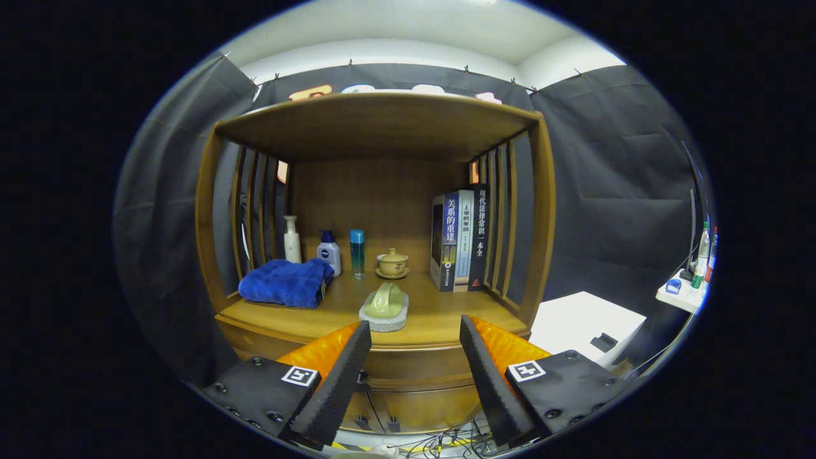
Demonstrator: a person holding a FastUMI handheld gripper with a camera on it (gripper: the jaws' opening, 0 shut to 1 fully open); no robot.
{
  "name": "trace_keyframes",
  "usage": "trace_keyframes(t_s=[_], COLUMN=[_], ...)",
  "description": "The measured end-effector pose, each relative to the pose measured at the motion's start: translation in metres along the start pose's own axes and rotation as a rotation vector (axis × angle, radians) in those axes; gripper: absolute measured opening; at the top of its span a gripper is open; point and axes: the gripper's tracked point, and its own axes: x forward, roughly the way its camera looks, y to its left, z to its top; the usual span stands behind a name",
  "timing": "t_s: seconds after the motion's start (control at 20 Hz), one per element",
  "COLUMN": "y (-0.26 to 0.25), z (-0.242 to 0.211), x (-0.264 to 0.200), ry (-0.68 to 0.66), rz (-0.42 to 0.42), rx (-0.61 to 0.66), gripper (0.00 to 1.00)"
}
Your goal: Pull open the drawer, take out the items inside it, and place them on the countertop above the cabinet.
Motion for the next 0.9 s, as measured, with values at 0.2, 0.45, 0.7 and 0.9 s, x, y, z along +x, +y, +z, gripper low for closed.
trace_keyframes(t_s=[0.2, 0.45, 0.7, 0.9], y=[-0.002, -0.006, -0.025, -0.037], z=[0.0, 0.019, 0.034, 0.037], x=[-0.03, -0.048, -0.063, -0.066], ry=[0.028, 0.031, 0.025, 0.031], rz=[0.024, 0.034, 0.016, 0.009], rx=[0.011, 0.06, 0.085, 0.16], gripper=[0.93, 0.93, 0.93, 0.93])
